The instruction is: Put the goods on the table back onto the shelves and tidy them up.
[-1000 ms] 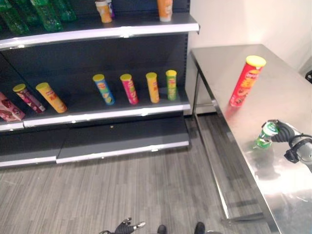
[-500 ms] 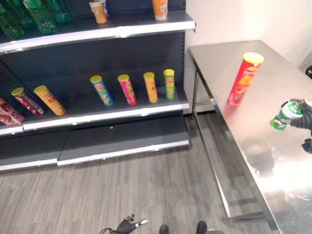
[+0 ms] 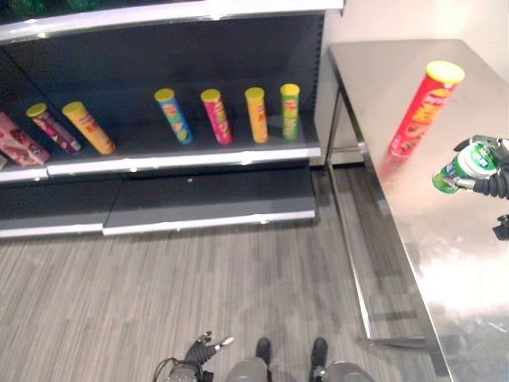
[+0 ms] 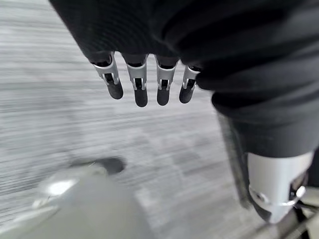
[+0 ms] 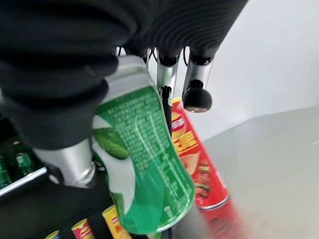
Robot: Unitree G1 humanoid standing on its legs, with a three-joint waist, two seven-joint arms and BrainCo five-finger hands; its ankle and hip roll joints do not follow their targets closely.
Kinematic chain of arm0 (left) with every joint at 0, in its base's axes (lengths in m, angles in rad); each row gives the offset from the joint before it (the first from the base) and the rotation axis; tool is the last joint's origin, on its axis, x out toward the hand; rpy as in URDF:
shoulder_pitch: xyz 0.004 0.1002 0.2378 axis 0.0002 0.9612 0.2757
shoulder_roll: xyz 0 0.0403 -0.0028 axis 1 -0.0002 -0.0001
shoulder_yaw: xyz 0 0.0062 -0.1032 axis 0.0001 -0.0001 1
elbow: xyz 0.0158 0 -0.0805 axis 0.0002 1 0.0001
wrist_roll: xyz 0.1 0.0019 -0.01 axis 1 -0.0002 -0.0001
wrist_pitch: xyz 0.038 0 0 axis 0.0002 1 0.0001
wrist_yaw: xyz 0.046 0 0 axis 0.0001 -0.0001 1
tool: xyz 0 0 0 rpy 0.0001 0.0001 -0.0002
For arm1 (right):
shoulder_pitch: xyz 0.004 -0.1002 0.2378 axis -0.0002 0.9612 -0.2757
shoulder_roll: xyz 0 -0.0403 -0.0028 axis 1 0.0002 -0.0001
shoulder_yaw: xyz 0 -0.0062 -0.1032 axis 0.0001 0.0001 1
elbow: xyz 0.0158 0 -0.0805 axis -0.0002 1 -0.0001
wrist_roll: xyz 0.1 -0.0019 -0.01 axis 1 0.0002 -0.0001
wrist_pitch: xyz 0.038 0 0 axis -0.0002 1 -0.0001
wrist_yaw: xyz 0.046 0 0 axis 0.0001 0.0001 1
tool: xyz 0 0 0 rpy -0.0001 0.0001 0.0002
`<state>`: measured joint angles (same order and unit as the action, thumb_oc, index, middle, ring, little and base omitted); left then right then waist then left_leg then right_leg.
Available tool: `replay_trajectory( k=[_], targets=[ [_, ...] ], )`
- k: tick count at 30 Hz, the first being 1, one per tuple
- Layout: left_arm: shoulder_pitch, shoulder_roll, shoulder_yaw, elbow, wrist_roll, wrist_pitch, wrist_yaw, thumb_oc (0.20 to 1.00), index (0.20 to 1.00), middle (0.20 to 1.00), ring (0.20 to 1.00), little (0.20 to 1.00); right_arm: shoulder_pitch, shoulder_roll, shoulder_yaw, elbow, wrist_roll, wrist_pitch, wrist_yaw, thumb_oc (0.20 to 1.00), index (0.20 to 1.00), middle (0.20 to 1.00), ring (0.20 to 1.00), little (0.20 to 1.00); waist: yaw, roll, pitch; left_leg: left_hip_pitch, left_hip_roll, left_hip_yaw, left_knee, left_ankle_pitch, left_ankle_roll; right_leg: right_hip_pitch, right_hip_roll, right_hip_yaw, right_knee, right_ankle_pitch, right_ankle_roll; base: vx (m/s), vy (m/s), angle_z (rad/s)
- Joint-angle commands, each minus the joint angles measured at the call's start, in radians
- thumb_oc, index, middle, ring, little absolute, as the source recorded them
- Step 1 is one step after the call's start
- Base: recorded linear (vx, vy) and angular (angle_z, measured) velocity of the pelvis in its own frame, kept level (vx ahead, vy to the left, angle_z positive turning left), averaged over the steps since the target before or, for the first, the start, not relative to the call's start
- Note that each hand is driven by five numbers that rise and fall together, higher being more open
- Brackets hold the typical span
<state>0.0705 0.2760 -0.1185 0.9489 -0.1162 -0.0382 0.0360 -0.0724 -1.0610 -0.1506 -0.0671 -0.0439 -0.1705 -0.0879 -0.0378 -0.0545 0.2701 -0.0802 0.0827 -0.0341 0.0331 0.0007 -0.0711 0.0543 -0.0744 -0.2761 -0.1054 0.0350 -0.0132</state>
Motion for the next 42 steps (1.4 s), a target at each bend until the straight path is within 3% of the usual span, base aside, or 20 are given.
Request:
replay_trajectory(
  k=[1, 4, 6, 8, 10, 12, 14, 17, 18, 19, 21, 25, 30, 33, 36, 38, 39, 42],
  targets=[
    [-0.008, 0.060, 0.014, 0.010, -0.014, -0.030, 0.034, 1.000, 1.000, 1.000, 1.000, 1.000, 0.023, -0.013, -0.121, -0.032, -0.048, -0.017, -0.082, 0.200, 0.200, 0.200, 0.200, 0.200, -0.015, -0.014, -0.083, 0.005, 0.081, 0.094, -0.120, 0.029, -0.021, 0.073, 0.019, 0.048, 0.018, -0.209, 0.073, 0.19, 0.273, 0.61],
    [-0.012, 0.058, 0.023, 0.025, -0.002, -0.029, 0.035, 1.000, 1.000, 1.000, 1.000, 1.000, 0.060, 0.012, -0.157, -0.052, -0.071, -0.007, -0.080, 0.200, 0.200, 0.200, 0.200, 0.200, -0.021, 0.000, -0.102, 0.020, 0.056, 0.102, -0.120, 0.022, -0.022, 0.084, -0.014, 0.046, 0.018, -0.193, 0.090, 0.33, 0.506, 0.14],
    [-0.036, 0.073, 0.008, 0.042, 0.024, -0.029, 0.040, 1.000, 1.000, 1.000, 1.000, 1.000, 0.043, 0.048, -0.149, -0.059, -0.082, 0.005, -0.087, 0.200, 0.200, 0.200, 0.200, 0.200, -0.023, 0.001, -0.106, 0.040, 0.013, 0.122, -0.120, 0.000, 0.007, 0.068, -0.070, 0.060, 0.062, -0.156, 0.114, 0.29, 0.620, -0.59],
    [-0.060, 0.098, -0.012, 0.052, 0.062, -0.027, 0.048, 1.000, 1.000, 1.000, 1.000, 1.000, -0.008, 0.059, -0.108, -0.060, -0.093, 0.008, -0.092, 0.200, 0.200, 0.200, 0.200, 0.200, -0.013, 0.003, -0.108, 0.058, -0.045, 0.160, -0.120, -0.041, 0.066, 0.017, -0.130, 0.076, 0.155, -0.104, 0.141, 0.26, 0.770, -0.52],
    [-0.070, 0.106, -0.020, 0.056, 0.067, -0.024, 0.043, 1.000, 1.000, 1.000, 1.000, 1.000, -0.043, 0.060, -0.075, -0.065, -0.100, 0.010, -0.091, 0.200, 0.200, 0.200, 0.200, 0.200, -0.012, 0.011, -0.094, 0.082, -0.082, 0.173, -0.120, -0.068, 0.096, -0.026, -0.166, 0.062, 0.261, -0.053, 0.141, 0.17, 0.595, -0.47],
    [-0.073, 0.110, -0.023, 0.059, 0.077, -0.025, 0.041, 1.000, 1.000, 1.000, 1.000, 1.000, -0.053, 0.062, -0.063, -0.061, -0.099, 0.007, -0.091, 0.200, 0.200, 0.200, 0.200, 0.200, -0.014, 0.011, -0.089, 0.090, -0.091, 0.176, -0.120, -0.076, 0.101, -0.042, -0.174, 0.059, 0.304, -0.046, 0.141, 0.08, 0.289, -0.04],
    [-0.080, 0.109, -0.029, 0.060, 0.086, -0.022, 0.028, 1.000, 1.000, 1.000, 1.000, 1.000, -0.043, 0.061, -0.050, -0.083, -0.101, 0.005, -0.073, 0.200, 0.200, 0.200, 0.200, 0.200, -0.032, 0.013, -0.072, 0.109, -0.094, 0.169, -0.120, -0.087, 0.103, -0.104, -0.112, 0.120, 0.373, -0.073, 0.125, 0.07, 0.198, 0.16],
    [-0.091, 0.108, -0.042, 0.071, 0.103, -0.031, 0.016, 1.000, 1.000, 1.000, 1.000, 1.000, -0.071, 0.043, -0.037, -0.105, -0.087, -0.005, -0.058, 0.200, 0.200, 0.200, 0.200, 0.200, -0.028, 0.017, -0.058, 0.116, -0.096, 0.175, -0.120, -0.093, 0.094, -0.132, -0.051, 0.106, 0.246, -0.103, 0.125, 0.06, 0.095, 0.32],
    [-0.092, 0.104, -0.041, 0.076, 0.106, -0.031, 0.012, 1.000, 1.000, 1.000, 1.000, 1.000, -0.086, 0.031, -0.022, -0.109, -0.076, -0.011, -0.052, 0.200, 0.200, 0.200, 0.200, 0.200, -0.028, 0.011, -0.043, 0.126, -0.105, 0.170, -0.120, -0.092, 0.097, -0.166, -0.007, 0.151, 0.156, -0.068, 0.137, 0.05, 0.047, 0.12],
    [-0.092, 0.104, -0.041, 0.076, 0.106, -0.031, 0.012, 1.000, 1.000, 1.000, 1.000, 1.000, -0.088, 0.031, -0.021, -0.108, -0.076, -0.012, -0.052, 0.200, 0.200, 0.200, 0.200, 0.200, -0.026, 0.011, -0.042, 0.127, -0.104, 0.172, -0.120, -0.093, 0.096, -0.163, -0.006, 0.152, 0.150, -0.064, 0.137, 0.09, 0.024, 0.14],
    [-0.091, 0.096, -0.027, 0.094, 0.118, -0.028, 0.007, 1.000, 1.000, 1.000, 1.000, 1.000, -0.097, 0.014, -0.002, -0.109, -0.077, -0.019, -0.054, 0.200, 0.200, 0.200, 0.200, 0.200, -0.023, -0.008, -0.027, 0.154, -0.132, 0.167, -0.120, -0.103, 0.091, -0.199, 0.047, 0.162, 0.018, 0.004, 0.169, 0.13, -0.009, -0.07],
    [-0.109, 0.085, -0.027, 0.095, 0.118, -0.035, 0.016, 1.000, 1.000, 1.000, 1.000, 1.000, -0.088, -0.023, -0.024, -0.118, -0.091, -0.023, -0.064, 0.200, 0.200, 0.200, 0.200, 0.200, -0.029, -0.019, -0.029, 0.165, -0.152, 0.130, -0.120, -0.118, 0.090, -0.188, 0.060, 0.178, 0.018, 0.018, 0.152, 0.12, -0.074, 0.47],
    [-0.101, 0.063, -0.030, 0.099, 0.116, -0.034, 0.021, 1.000, 1.000, 1.000, 1.000, 1.000, -0.071, -0.050, -0.067, -0.154, -0.067, -0.042, -0.059, 0.200, 0.200, 0.200, 0.200, 0.200, -0.037, -0.004, -0.071, 0.231, -0.125, 0.124, -0.120, -0.149, 0.070, -0.110, 0.068, 0.129, 0.018, -0.027, 0.130, 0.28, -0.194, 0.70],
    [-0.092, 0.043, -0.017, 0.126, 0.102, -0.026, 0.028, 1.000, 1.000, 1.000, 1.000, 1.000, -0.066, -0.081, -0.073, -0.192, -0.046, -0.052, -0.031, 0.200, 0.200, 0.200, 0.200, 0.200, -0.044, -0.010, -0.097, 0.249, -0.093, 0.136, -0.015, -0.202, 0.036, -0.028, 0.086, 0.127, 0.018, -0.095, 0.094, 0.30, -0.262, 0.32],
    [-0.086, 0.038, -0.009, 0.128, 0.089, -0.026, 0.030, 1.000, 1.000, 1.000, 1.000, 1.000, -0.064, -0.091, -0.078, -0.200, -0.039, -0.054, -0.025, 0.200, 0.200, 0.200, 0.200, 0.200, -0.044, -0.013, -0.097, 0.237, -0.086, 0.143, 0.046, -0.214, 0.020, -0.009, 0.089, 0.120, 0.018, -0.113, 0.083, 0.15, -0.172, 0.09],
    [-0.083, 0.031, 0.002, 0.117, 0.059, -0.027, 0.035, 1.000, 1.000, 1.000, 1.000, 1.000, -0.065, -0.104, -0.085, -0.214, -0.023, -0.059, -0.017, 0.200, 0.200, 0.200, 0.200, 0.200, -0.039, -0.025, -0.082, 0.169, -0.074, 0.155, 0.230, -0.162, -0.026, 0.031, 0.089, 0.107, 0.018, -0.132, 0.064, 0.07, -0.192, 0.12],
    [-0.084, 0.032, 0.009, 0.102, 0.038, -0.026, 0.043, 1.000, 1.000, 1.000, 1.000, 1.000, -0.062, -0.105, -0.095, -0.227, -0.007, -0.059, -0.012, 0.200, 0.200, 0.200, 0.200, 0.200, -0.035, -0.035, -0.061, 0.090, -0.053, 0.160, 0.404, -0.106, -0.059, 0.050, 0.092, 0.092, 0.018, -0.139, 0.050, 0.01, -0.182, 0.23],
    [-0.081, 0.035, 0.016, 0.075, 0.020, -0.026, 0.044, 1.000, 1.000, 1.000, 1.000, 1.000, -0.057, -0.112, -0.110, -0.223, 0.003, -0.054, -0.015, 0.200, 0.200, 0.200, 0.200, 0.200, -0.035, -0.041, -0.049, 0.028, 0.012, 0.212, 0.502, -0.081, -0.054, 0.075, 0.100, 0.065, 0.018, -0.152, 0.036, 0.03, -0.131, 0.25]
  ],
)
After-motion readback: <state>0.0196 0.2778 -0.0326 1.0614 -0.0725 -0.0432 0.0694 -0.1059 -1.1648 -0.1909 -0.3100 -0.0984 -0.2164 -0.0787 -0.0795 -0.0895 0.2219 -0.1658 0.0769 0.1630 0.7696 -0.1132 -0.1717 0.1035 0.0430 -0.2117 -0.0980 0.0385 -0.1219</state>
